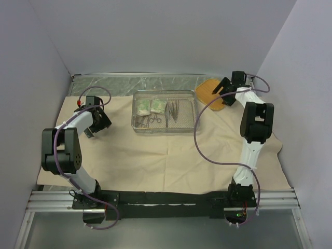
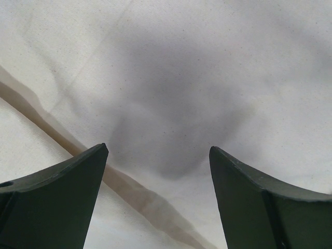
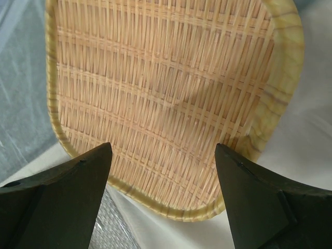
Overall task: Open and lay out the surgical kit
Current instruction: Move the distractor from the surgical kit.
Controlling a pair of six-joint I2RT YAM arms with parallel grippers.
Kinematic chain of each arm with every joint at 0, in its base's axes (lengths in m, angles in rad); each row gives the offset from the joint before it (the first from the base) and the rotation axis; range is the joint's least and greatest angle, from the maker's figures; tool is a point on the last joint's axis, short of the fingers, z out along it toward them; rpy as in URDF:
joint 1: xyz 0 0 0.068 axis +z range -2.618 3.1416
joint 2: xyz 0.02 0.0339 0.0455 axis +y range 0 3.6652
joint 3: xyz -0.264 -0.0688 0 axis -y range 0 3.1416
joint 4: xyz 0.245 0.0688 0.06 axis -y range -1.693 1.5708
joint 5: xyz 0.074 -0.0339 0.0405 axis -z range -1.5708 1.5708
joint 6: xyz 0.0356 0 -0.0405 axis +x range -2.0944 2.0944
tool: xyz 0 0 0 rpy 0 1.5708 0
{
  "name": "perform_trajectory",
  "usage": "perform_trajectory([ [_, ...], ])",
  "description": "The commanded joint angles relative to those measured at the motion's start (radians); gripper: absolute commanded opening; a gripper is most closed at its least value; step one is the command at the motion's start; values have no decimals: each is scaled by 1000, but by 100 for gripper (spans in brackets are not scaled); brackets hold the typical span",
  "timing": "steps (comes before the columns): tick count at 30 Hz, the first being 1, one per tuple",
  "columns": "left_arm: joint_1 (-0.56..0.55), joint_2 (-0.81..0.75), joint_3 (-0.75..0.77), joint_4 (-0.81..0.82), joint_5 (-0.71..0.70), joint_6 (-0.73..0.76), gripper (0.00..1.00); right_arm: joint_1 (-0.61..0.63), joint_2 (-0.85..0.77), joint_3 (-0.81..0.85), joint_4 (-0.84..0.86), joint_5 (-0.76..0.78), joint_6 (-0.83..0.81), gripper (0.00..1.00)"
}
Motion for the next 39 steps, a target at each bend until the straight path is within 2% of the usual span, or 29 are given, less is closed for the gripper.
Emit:
perform_trajectory([
  [1,-5,4,2,22,13,16,87,-77,-121,-144,-158,112,3,89],
  [11,-5,7,17,25,21,27,87,-163,-296,-330,-166,209,-30,90],
  [17,-5,0,19,27,21,27,87,-85,-359,-313,-52,109,-73,90],
  [25,-7,-14,17,27,18,27,87,-19,-264,-284,-32,-6,-58,90],
  [31,-5,-14,19,25,17,26,87,-31,-272,-379,-69,12,-32,90],
  [39,-5,-3,32,14,15,24,87,-52,-413,-595,-133,80,-17,90],
])
